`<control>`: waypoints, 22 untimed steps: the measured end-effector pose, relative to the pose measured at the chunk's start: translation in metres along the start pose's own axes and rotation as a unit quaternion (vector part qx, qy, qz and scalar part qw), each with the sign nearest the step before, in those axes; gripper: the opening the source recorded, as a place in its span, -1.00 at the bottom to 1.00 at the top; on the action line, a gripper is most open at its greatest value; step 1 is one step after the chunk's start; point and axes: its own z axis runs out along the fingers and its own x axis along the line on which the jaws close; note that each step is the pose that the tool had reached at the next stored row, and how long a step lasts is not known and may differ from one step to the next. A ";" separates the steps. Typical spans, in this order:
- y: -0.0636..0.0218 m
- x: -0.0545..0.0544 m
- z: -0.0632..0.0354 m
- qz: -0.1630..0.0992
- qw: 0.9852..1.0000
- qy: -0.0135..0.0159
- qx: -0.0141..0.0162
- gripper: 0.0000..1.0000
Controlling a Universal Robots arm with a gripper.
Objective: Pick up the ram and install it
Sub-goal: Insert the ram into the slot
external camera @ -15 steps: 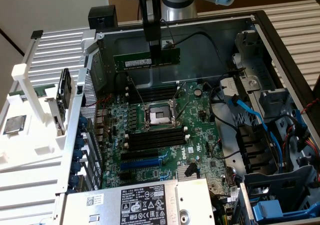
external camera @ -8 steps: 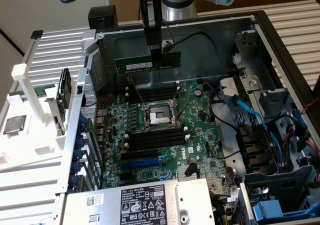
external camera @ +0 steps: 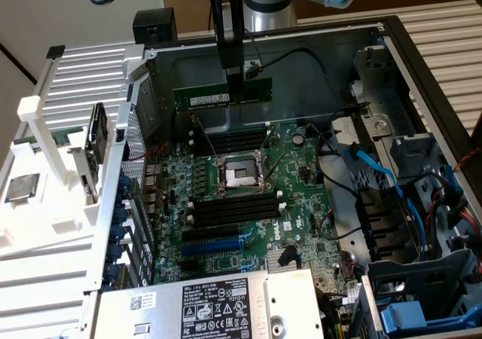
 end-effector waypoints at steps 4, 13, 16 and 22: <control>0.0000 0.000 0.0001 0.000 1.000 0.000 0.000 -0.76; 0.0002 -0.005 0.0005 0.000 1.000 0.007 0.000 -0.76; 0.0002 -0.005 0.0013 0.000 1.000 0.007 0.000 -0.76; -0.0007 -0.005 0.0059 0.000 1.000 0.007 0.001 -0.76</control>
